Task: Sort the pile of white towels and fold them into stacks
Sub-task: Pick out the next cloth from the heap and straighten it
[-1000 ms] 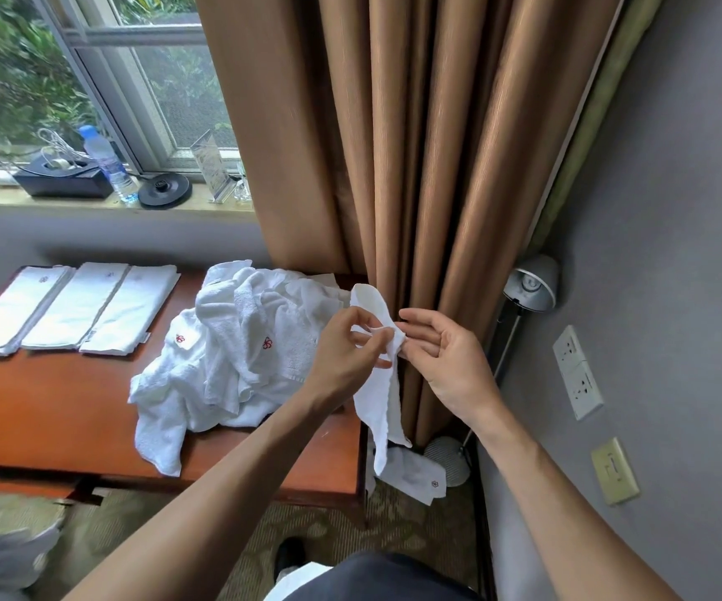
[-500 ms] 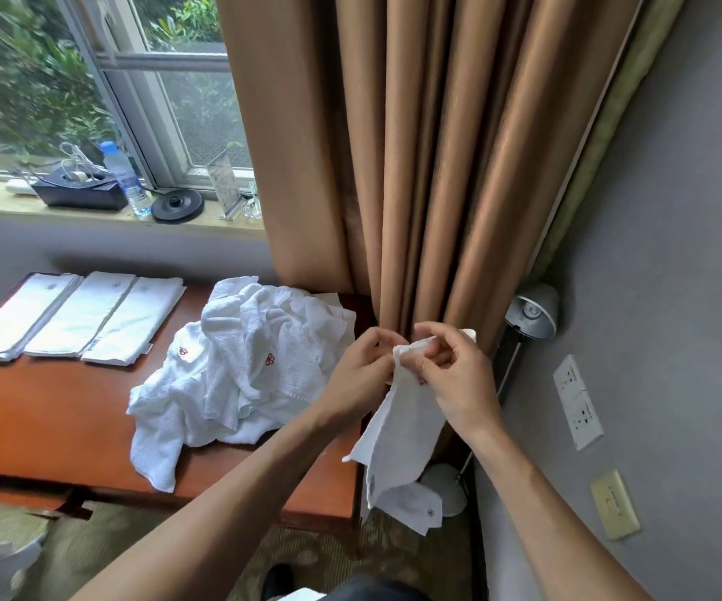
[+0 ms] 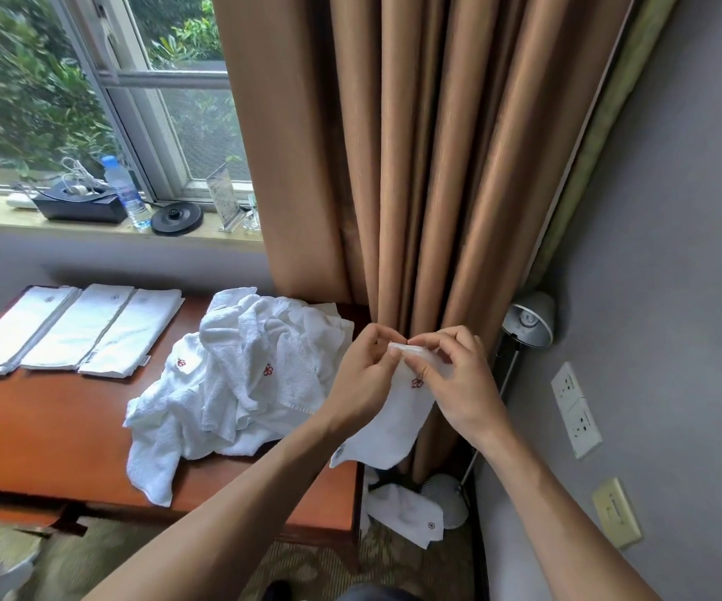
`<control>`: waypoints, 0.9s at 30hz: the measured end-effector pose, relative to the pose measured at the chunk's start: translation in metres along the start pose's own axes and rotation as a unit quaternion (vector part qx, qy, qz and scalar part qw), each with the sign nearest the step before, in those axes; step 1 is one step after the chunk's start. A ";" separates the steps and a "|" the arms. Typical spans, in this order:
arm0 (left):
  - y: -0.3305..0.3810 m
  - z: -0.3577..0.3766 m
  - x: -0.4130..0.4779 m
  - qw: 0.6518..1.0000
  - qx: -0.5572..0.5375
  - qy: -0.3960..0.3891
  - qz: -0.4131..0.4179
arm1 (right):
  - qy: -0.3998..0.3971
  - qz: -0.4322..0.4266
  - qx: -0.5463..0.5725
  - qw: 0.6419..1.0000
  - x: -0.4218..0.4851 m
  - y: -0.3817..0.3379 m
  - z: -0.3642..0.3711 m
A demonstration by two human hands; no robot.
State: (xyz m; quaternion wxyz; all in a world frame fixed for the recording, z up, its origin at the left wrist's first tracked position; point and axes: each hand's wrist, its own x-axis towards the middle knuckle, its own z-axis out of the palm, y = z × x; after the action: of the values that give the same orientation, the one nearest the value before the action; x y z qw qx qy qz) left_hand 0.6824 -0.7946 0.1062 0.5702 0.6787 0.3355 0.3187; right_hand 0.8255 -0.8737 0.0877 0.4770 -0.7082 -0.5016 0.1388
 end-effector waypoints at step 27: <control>-0.011 -0.014 0.024 0.975 0.166 -0.034 0.144 | -0.052 0.030 0.045 0.997 0.020 0.011 -0.021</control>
State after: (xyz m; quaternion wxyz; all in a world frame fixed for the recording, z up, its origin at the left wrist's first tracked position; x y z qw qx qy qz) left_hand 0.6837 -0.7659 0.0984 0.4088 0.8155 0.2626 0.3144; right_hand 0.8556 -0.8687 0.0951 0.4773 -0.6925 -0.4976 0.2122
